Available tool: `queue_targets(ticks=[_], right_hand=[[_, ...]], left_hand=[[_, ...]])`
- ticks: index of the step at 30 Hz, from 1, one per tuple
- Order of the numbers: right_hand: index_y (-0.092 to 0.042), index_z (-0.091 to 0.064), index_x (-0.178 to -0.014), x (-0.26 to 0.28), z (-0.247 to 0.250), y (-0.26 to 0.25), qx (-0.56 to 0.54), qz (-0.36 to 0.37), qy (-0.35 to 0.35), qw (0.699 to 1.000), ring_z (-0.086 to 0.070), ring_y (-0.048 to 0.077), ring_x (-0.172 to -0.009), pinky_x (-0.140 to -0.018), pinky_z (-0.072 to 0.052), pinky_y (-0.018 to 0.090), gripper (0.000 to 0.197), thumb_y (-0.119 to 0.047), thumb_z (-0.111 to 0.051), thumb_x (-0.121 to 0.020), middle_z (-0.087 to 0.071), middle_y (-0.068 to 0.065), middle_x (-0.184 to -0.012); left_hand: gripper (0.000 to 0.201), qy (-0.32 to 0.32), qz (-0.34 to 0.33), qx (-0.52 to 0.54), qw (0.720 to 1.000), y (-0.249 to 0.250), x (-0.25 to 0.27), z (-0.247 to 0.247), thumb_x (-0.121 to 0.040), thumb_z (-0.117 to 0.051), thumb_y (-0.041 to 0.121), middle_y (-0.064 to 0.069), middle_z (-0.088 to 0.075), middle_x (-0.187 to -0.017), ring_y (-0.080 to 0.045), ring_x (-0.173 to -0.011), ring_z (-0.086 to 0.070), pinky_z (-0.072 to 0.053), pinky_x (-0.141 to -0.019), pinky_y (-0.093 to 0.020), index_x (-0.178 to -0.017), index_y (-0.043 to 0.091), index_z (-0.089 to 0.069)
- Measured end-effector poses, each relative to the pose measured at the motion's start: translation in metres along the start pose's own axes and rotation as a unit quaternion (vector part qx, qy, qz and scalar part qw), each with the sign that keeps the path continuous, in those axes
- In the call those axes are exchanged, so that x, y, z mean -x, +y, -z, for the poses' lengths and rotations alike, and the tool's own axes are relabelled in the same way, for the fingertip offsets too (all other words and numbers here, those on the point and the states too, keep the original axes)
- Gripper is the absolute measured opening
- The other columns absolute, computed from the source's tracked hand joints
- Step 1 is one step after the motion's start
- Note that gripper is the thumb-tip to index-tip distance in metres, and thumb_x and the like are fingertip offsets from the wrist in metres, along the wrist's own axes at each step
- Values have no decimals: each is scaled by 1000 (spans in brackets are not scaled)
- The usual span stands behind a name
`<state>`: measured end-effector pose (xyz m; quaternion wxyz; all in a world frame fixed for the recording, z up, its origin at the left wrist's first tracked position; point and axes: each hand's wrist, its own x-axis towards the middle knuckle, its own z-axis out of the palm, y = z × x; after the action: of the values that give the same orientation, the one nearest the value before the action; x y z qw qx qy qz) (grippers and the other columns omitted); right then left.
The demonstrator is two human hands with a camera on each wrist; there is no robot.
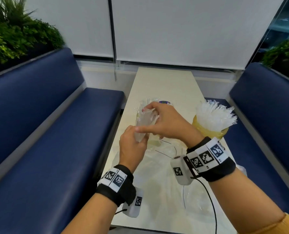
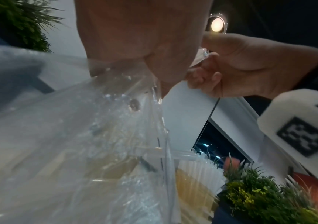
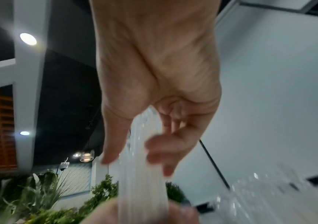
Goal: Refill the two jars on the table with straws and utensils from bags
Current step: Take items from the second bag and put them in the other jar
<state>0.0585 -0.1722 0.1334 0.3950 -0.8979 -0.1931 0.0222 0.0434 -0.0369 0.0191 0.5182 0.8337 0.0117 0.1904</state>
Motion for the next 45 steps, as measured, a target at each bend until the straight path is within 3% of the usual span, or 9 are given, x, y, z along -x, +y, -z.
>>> queue_targets(ticks=[4,7,10,14,17,22,28,36,45], right_hand=[[-20,-64,-75,0,-48,7,-51,7,110,993,-62,6,-61,-55,-48,28,48,-65,-78,-67,-65,-8,-67],[-20,-66,-81,2,-73,14,-80,31,179,980,-68,11,-67,-61,-58,38,25,-45,-68,-77,-67,-4,-71],[-17,-67,-80,2,-69,11,-75,42,154,984,-69,16,-68,-62,-57,43,22,-39,-62,-79,-69,0,-71],[-4,-68,-71,-10,-35,-6,-48,65,159,984,-69,28,-61,-53,-54,45,38,-40,-60,-79,-69,11,-63],[2,-69,-71,-17,4,-30,-54,89,190,976,-70,36,-63,-53,-55,50,34,-30,-63,-80,-71,17,-66],[-14,-60,-55,-42,72,-60,-84,127,297,943,-73,30,-63,-55,-57,49,23,-23,-62,-76,-73,8,-61],[0,-63,-70,-102,101,-21,42,129,426,895,-70,25,-60,-56,-56,38,40,-37,-59,-83,-70,13,-64],[-17,-44,-59,-142,32,55,169,8,286,943,-39,8,-44,-47,-28,22,35,-34,-59,-86,-42,-8,-50],[-19,-41,-58,-129,-4,101,139,-92,191,967,-43,15,-50,-48,-31,26,50,-51,-65,-88,-46,-3,-56]], left_hand=[[11,-17,13,38,999,9,-3,2,-81,-62,20,4,-66,-78,-13,-68,-64,-51,-51,-23,-91,16,-64],[13,-16,30,38,999,14,1,4,-83,-62,35,4,-66,-76,-11,-66,-62,-50,-51,-22,-83,22,-63],[16,-29,33,72,996,11,9,8,-82,-76,22,9,-69,-83,-4,-71,-65,-48,-53,-13,-93,27,-65],[33,-38,9,69,997,4,13,8,-75,-83,32,5,-68,-92,-13,-83,-68,-59,-68,-34,-100,22,-63],[32,-31,-10,19,999,3,12,8,-74,-81,35,3,-59,-86,-16,-77,-61,-54,-62,-31,-90,17,-59],[23,-49,-7,39,998,-7,14,11,-77,-80,20,11,-67,-100,-6,-87,-67,-56,-74,-28,-94,26,-66],[27,-47,-4,59,997,-14,16,13,-78,-81,15,16,-65,-103,-8,-88,-68,-60,-79,-33,-99,28,-68],[29,-60,12,96,993,-10,16,19,-81,-77,7,12,-66,-109,-6,-89,-70,-62,-78,-34,-105,21,-70],[33,-67,13,110,992,-7,14,21,-81,-74,-1,10,-65,-111,-5,-89,-70,-61,-72,-24,-106,21,-70]])
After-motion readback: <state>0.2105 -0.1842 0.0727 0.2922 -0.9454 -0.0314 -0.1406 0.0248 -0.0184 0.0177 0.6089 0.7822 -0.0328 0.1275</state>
